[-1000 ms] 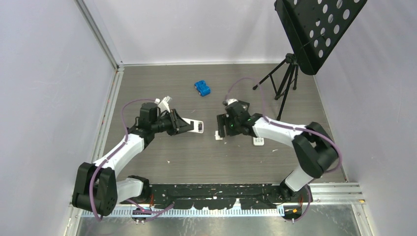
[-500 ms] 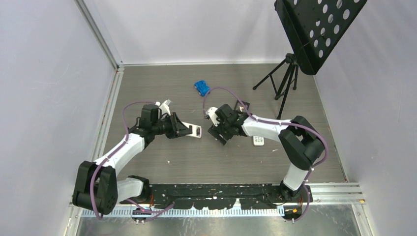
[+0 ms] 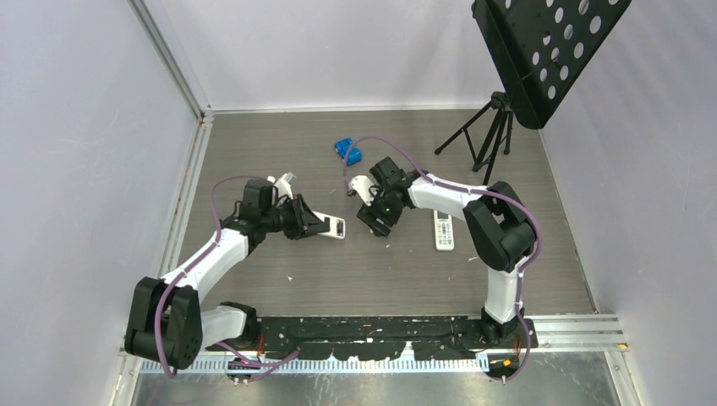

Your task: Load the batteries into the remote control

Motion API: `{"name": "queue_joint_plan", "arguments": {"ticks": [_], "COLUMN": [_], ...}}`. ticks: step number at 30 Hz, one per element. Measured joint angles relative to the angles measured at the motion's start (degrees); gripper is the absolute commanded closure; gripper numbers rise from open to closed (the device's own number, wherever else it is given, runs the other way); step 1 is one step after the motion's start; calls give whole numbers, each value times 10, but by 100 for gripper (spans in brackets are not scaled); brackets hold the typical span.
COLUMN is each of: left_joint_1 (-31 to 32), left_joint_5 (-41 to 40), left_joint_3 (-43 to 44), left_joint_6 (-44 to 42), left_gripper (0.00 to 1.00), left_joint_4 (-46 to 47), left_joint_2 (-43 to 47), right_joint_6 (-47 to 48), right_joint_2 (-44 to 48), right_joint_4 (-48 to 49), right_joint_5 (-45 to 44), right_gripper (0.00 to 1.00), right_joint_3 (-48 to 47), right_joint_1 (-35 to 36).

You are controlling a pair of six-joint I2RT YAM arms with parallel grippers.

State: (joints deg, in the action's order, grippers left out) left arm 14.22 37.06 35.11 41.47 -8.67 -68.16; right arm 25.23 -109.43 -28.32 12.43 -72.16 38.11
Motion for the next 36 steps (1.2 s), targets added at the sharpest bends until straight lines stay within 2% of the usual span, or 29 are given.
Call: {"name": "queue_joint_plan", "arguments": {"ticks": [5,14,16,20,21,23,29,36], "left_joint_1": [0,0,0,0,0,0,0,0], "left_joint_5": [0,1,2,9,11,13,12,-17], "left_joint_3": [7,7,7,7,7,7,8,8], "left_joint_6": [0,0,0,0,0,0,0,-4], "left_gripper": [100,100,100,100,100,100,100,100], "left_joint_4": [-3,-12,-12,-12,-12,-11,-13,-19], "left_joint_2": [0,1,1,-2,-4,-8,-11,-6], "right_joint_6": [22,32,32,26,24,18,-35,-173], "right_joint_2": [-20,-28,-28,-27,-27,-27,-51,-12], "right_joint_4": [-34,-51,-51,-51,-50,-53,-77,-52], "right_joint_5": [17,26,26,22,18,10,-11,-43], "right_gripper": [42,53,49,34,24,18,17,24], "right_joint_3": [-33,-46,-46,-45,-45,-47,-91,-59], "right_joint_1": [-3,-3,-3,-1,1,5,11,5]}}
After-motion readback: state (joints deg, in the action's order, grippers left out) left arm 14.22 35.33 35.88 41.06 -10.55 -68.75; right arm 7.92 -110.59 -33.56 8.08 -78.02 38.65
